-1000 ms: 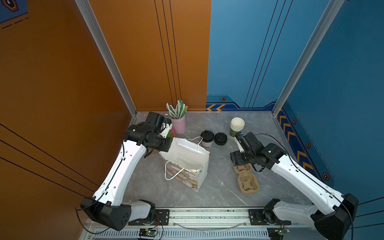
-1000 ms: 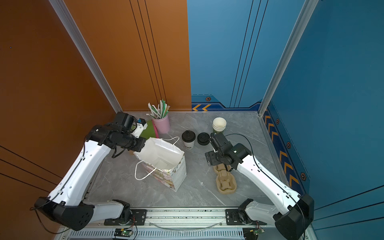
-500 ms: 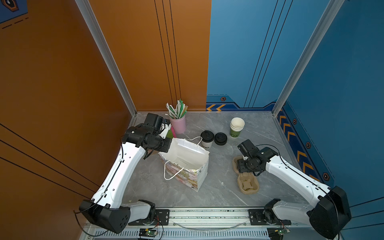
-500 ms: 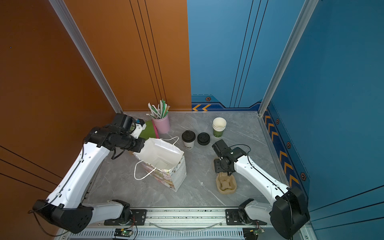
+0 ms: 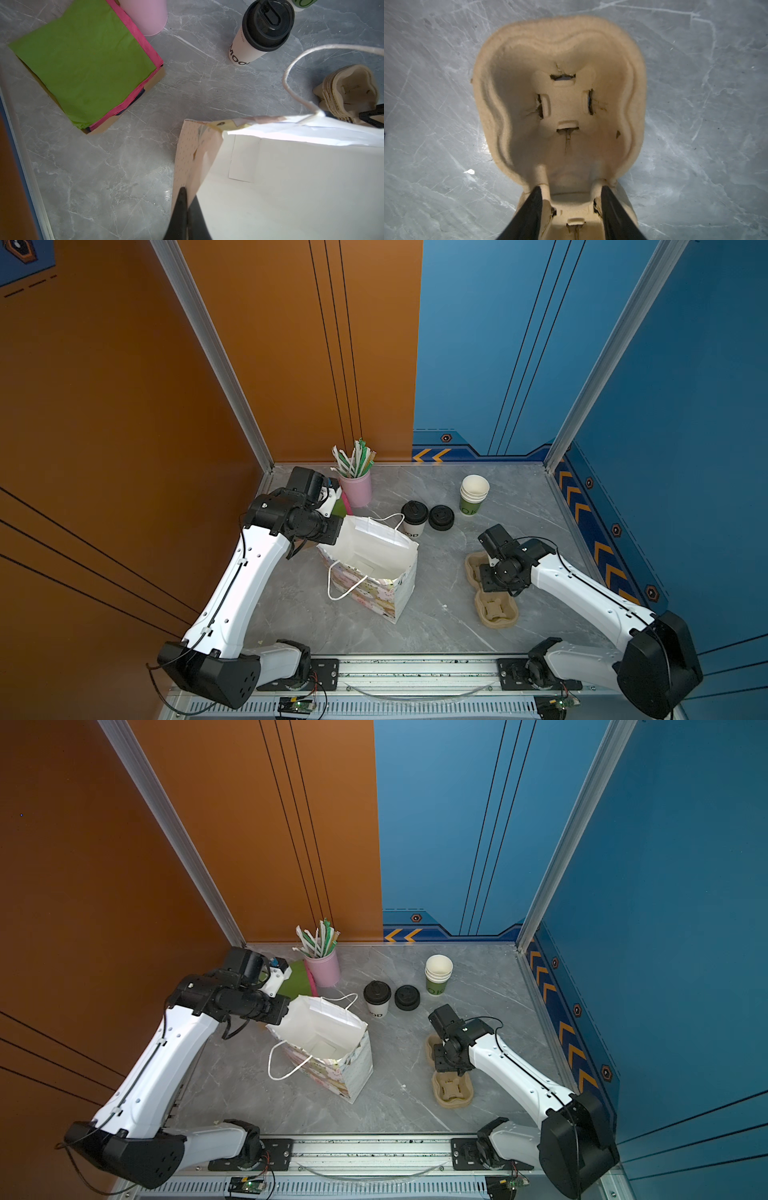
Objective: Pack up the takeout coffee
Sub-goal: 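Grasp the top brown pulp carrier with the right gripper and lift it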
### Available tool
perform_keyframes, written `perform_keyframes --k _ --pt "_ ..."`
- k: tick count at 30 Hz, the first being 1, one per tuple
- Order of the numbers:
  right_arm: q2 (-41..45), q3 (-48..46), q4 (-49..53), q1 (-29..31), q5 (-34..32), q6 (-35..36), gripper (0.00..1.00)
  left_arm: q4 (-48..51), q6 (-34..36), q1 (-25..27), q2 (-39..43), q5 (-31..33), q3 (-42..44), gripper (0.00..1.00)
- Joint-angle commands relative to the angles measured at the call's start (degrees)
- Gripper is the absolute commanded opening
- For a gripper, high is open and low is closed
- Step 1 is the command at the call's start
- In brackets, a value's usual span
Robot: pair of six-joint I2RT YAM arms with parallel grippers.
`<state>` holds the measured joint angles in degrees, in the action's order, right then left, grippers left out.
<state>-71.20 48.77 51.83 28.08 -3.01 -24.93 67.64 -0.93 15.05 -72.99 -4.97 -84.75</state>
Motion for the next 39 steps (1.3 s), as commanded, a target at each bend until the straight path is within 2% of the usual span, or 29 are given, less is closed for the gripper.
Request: perform_keyframes --k 1,15,22,30,39 --pt "-1.27 -0.48 -0.33 0.37 0.13 2.40 0.47 -0.35 0.56 -0.46 0.94 -1.58 1.24 0.01" --pt "-3.57 -0.61 -1.24 1.63 0.90 3.48 0.37 -0.74 0.31 -0.70 1.29 -2.15 1.69 0.01" --pt "-1.31 -0.12 -0.58 1.74 -0.36 3.00 0.32 -0.73 0.21 -0.68 1.22 -2.44 1.74 0.01" --pt "2.90 1.48 1.92 1.72 -2.22 2.34 0.32 -0.80 0.06 -0.68 1.26 -2.46 1.52 0.01" --pt "3.26 2.25 3.06 1.63 -2.62 2.43 0.35 -0.75 -0.13 -0.65 1.34 -2.82 1.47 0.01"
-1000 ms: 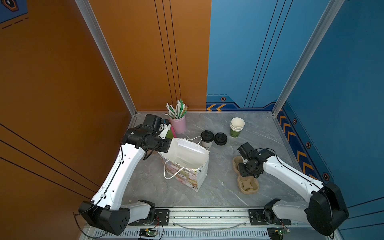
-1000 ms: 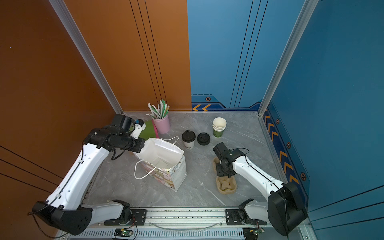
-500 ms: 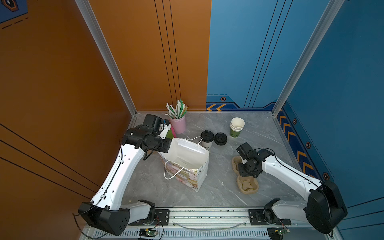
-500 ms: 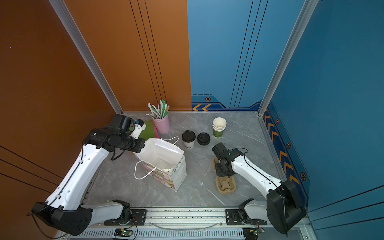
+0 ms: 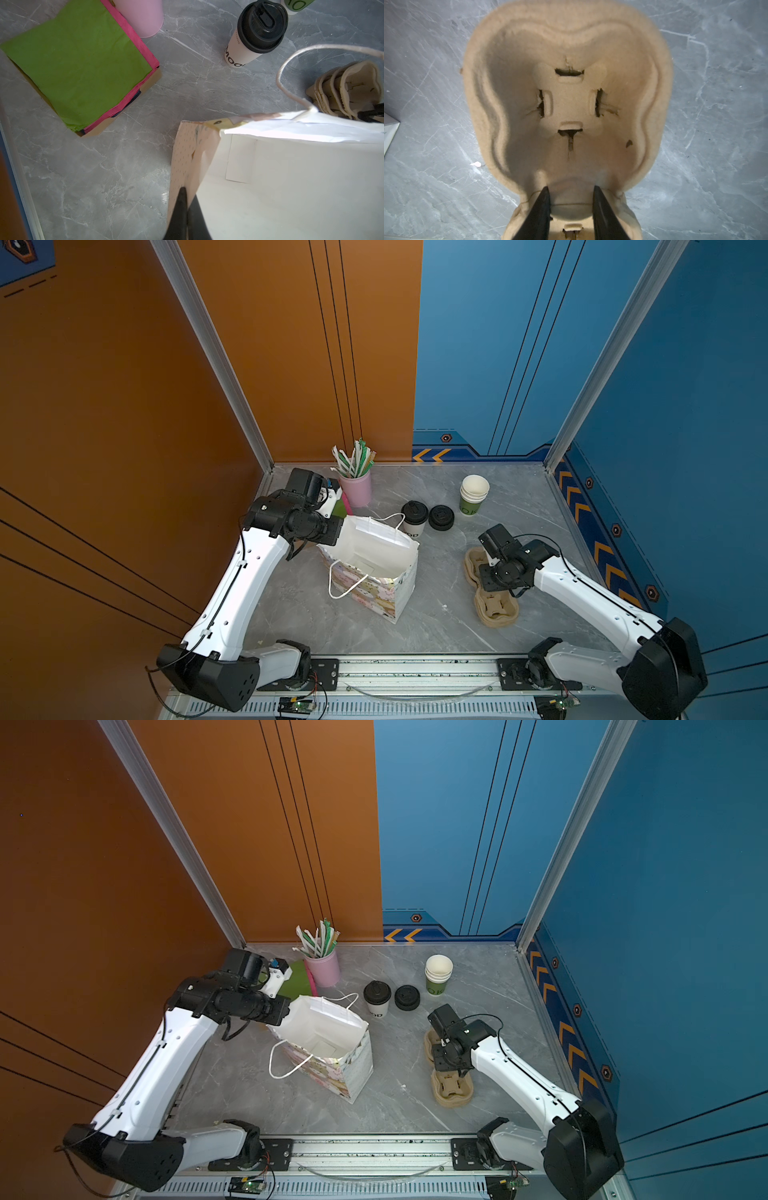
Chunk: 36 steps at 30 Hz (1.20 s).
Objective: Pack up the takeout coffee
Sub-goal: 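Grasp the top brown pulp carrier with the right gripper and lift it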
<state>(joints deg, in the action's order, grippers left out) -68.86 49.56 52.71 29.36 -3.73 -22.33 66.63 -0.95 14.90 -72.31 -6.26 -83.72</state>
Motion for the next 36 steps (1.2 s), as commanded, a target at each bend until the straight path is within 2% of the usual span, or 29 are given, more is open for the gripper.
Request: perform_keyframes --k 1,9,20,27,36 --pt "0.71 1.41 2.18 0.27 -1.81 -0.09 0.35 0.21 -0.15 -0.50 0.62 -1.54 0.49 0.01" --pt "-0.67 1.50 2.41 -0.10 -0.62 0.35 0.33 0.24 -0.11 -0.55 0.85 -1.51 0.40 0.01" --pt "3.24 4.05 4.42 -0.89 -1.13 0.17 0.34 0.23 -0.23 -0.51 0.78 -1.55 0.20 0.01" --pt "2.06 4.03 4.42 -1.33 -0.25 0.44 0.34 0.24 -0.26 -0.50 0.94 -1.60 0.14 0.01" --pt "6.26 13.25 5.30 -1.15 2.90 3.29 0.32 -0.02 -0.32 -0.54 1.28 -1.51 -0.06 0.00"
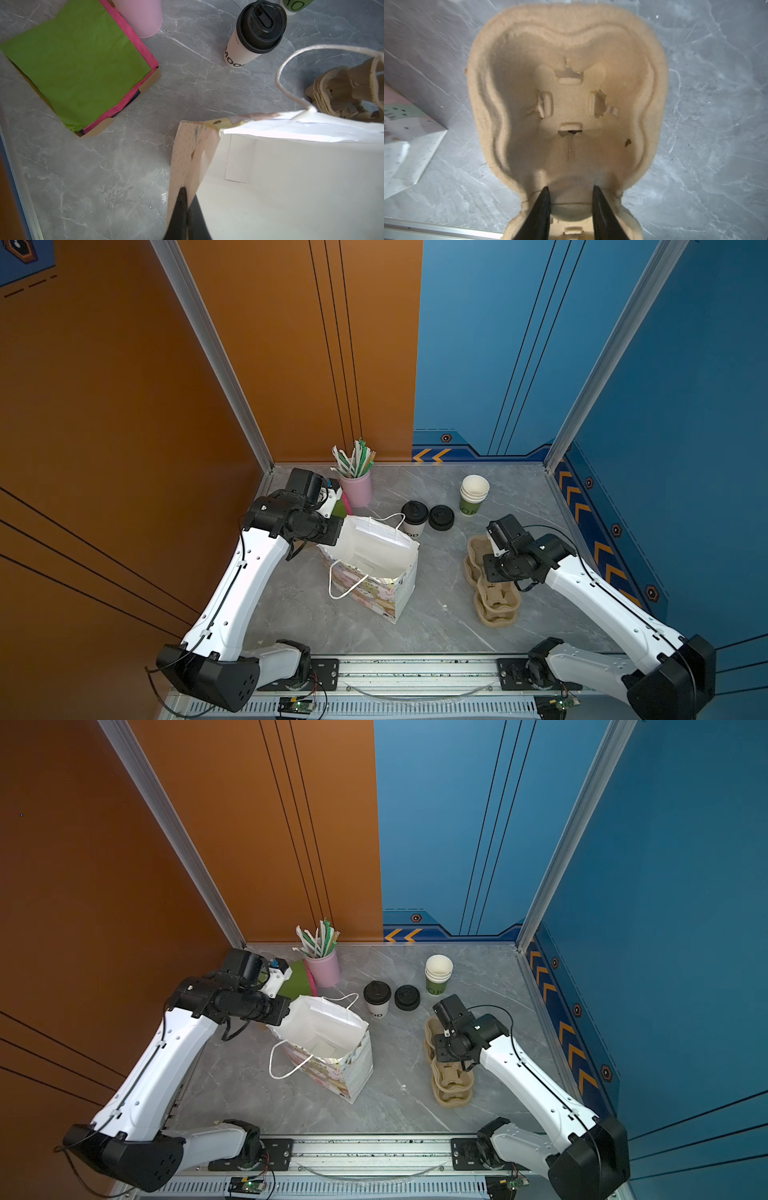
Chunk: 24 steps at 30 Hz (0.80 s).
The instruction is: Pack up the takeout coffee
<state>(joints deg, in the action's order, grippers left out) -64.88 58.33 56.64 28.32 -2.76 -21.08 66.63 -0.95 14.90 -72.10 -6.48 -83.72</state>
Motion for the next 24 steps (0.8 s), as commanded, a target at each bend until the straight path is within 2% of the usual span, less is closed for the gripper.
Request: perform_keyframes --k 1,7,13,19,24 --pt "2.50 6.11 1.28 0.18 2.71 2.62 0.32 -0.15 -0.28 -0.53 1.04 -1.27 -0.12 0.00" --pt "0.12 20.36 -0.05 5.05 6.61 6.57 0.32 -0.59 -0.62 -0.54 1.21 -2.29 -0.48 0.00" --pt "-6.48 32.70 -9.12 16.33 8.56 9.50 0.29 -1.47 -1.19 -0.62 1.17 -3.81 -0.48 0.00" --pt "-14.67 38.26 -21.96 24.42 10.06 10.43 0.29 -2.16 -1.84 -0.74 1.35 -5.24 -0.48 0.00" --pt "-19.89 41.32 -25.00 28.12 8.94 10.36 0.28 -2.77 -2.54 -1.26 1.43 -6.16 -0.39 0.00"
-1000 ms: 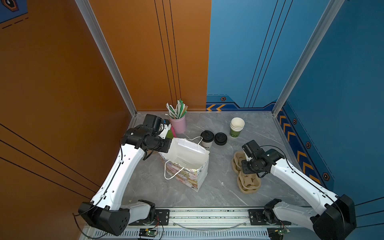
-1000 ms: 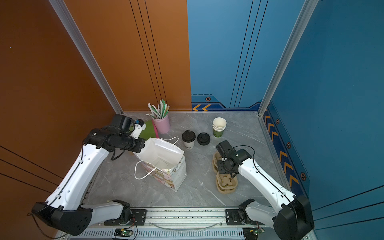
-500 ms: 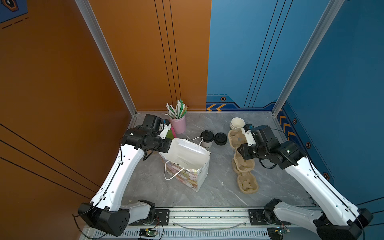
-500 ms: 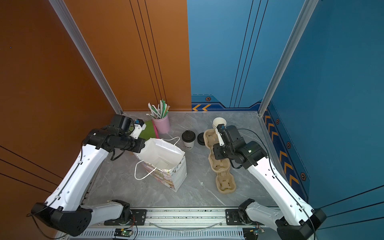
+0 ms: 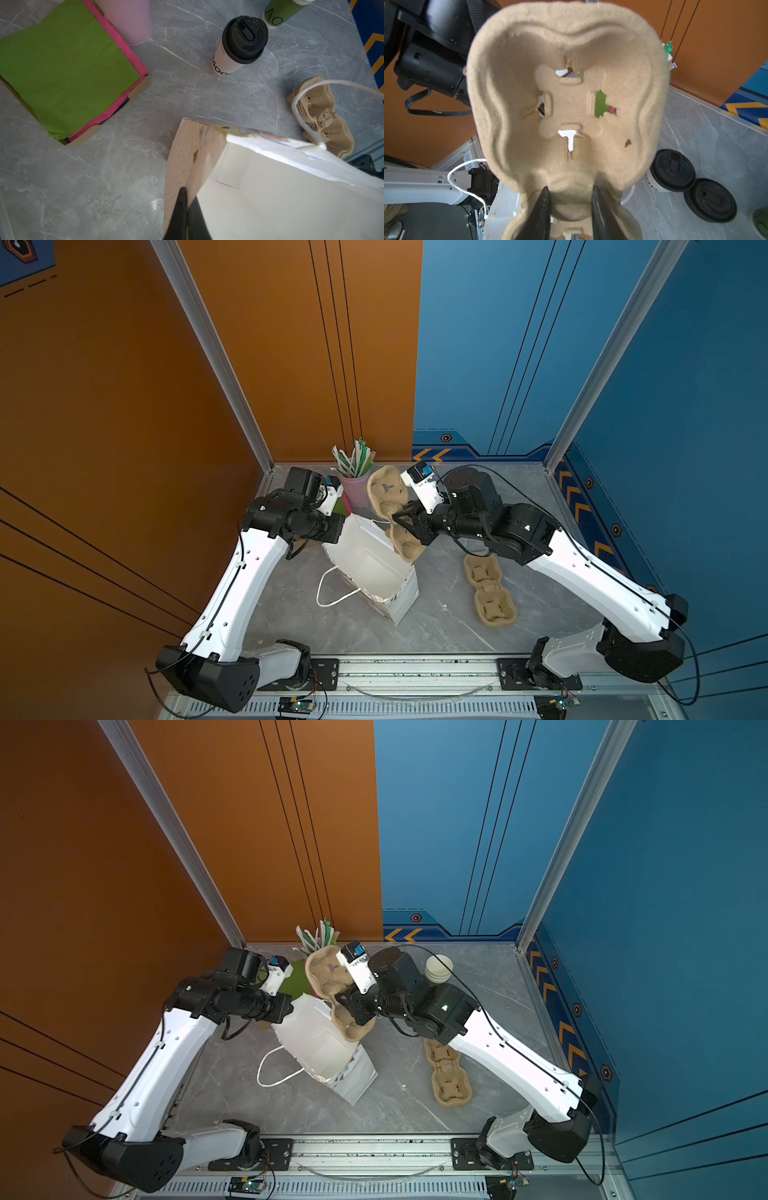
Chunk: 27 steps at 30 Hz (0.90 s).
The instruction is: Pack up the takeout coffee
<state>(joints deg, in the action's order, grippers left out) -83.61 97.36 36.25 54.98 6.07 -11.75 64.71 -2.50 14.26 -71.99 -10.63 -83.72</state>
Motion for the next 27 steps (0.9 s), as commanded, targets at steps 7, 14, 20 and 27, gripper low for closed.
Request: perform_keyframes --k 7,14,20,27 --pt "-2.54 -0.16 -7.74 3.94 -2.05 -1.82 0.28 -1.38 -2.29 -1.66 1.14 -3.03 -0.30 0.00" --pt "-1.58 1.02 -8.83 4.91 -2.81 -2.09 0.28 -1.51 -2.86 -2.12 0.70 -3.75 -0.12 0.00" --pt "-0.43 1.19 -8.83 5.11 -2.99 -1.93 0.28 -1.53 -3.12 -2.07 0.27 -3.99 -0.26 0.00" --pt "-0.33 1.56 -8.83 5.65 -3.16 -1.88 0.28 -1.44 -3.39 -2.13 -0.45 -4.27 -0.69 0.01"
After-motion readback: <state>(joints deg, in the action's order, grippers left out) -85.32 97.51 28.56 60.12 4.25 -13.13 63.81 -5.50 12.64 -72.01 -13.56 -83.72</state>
